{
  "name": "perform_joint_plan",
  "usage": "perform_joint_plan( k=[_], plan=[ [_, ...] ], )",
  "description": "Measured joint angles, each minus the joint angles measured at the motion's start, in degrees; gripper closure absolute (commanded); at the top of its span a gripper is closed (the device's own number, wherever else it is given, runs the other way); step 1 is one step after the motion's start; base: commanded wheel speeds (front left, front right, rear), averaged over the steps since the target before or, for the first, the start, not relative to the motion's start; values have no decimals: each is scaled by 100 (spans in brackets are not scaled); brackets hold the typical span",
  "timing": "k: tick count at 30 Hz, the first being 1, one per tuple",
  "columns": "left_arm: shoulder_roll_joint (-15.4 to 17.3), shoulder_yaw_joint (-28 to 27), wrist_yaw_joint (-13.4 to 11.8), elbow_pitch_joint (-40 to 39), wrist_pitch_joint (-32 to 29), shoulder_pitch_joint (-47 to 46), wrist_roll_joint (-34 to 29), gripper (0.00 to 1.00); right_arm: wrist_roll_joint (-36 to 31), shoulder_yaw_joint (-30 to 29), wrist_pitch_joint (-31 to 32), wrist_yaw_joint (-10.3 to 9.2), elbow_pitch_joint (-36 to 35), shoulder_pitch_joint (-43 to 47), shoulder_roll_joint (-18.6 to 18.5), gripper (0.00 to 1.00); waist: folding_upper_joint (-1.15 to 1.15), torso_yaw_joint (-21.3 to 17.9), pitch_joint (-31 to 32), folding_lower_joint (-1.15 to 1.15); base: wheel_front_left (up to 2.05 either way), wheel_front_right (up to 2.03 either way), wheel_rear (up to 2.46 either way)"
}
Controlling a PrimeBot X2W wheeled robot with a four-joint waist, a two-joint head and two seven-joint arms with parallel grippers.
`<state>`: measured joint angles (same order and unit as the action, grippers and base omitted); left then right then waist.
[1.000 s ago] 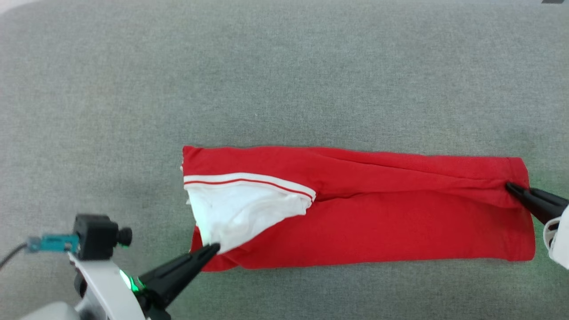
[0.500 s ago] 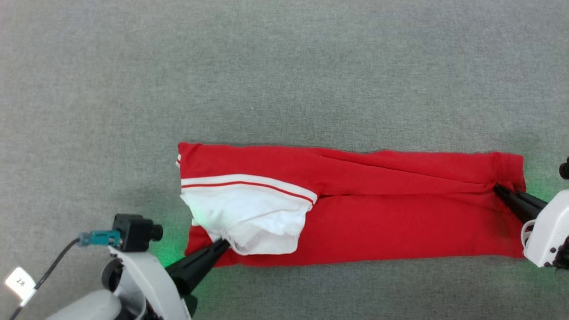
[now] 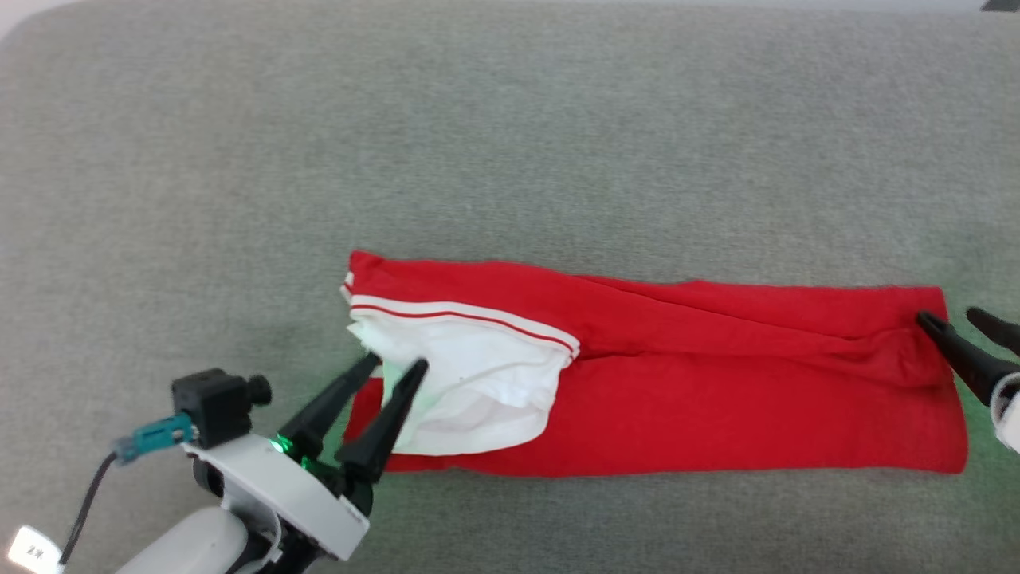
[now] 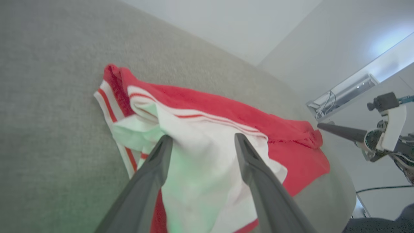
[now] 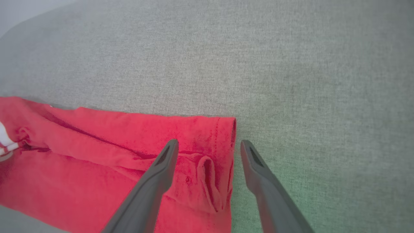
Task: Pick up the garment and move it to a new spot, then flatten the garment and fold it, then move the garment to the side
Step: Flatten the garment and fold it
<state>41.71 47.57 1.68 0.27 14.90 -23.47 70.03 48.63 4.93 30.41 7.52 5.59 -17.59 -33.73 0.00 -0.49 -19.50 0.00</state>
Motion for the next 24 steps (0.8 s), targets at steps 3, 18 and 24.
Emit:
perform_joint_plan(
  k=[3, 18, 24],
  plan=[
    [-405, -727, -51, 34, 11, 337, -467, 0, 149, -255, 267, 0, 107, 129, 43, 0, 0, 133, 43, 0, 0, 0, 0],
    [-2428, -3535, 493, 795, 19, 1652, -3473, 0, 96, -859, 1546, 1, 595, 300, 249, 0, 0, 721, 144, 0, 0, 0, 0],
    [-2822, -4266, 478, 734, 19, 1679, -5069, 0, -155, -843, 1783, -7, 608, 180, 466, 0, 0, 720, 133, 0, 0, 0, 0]
  ],
)
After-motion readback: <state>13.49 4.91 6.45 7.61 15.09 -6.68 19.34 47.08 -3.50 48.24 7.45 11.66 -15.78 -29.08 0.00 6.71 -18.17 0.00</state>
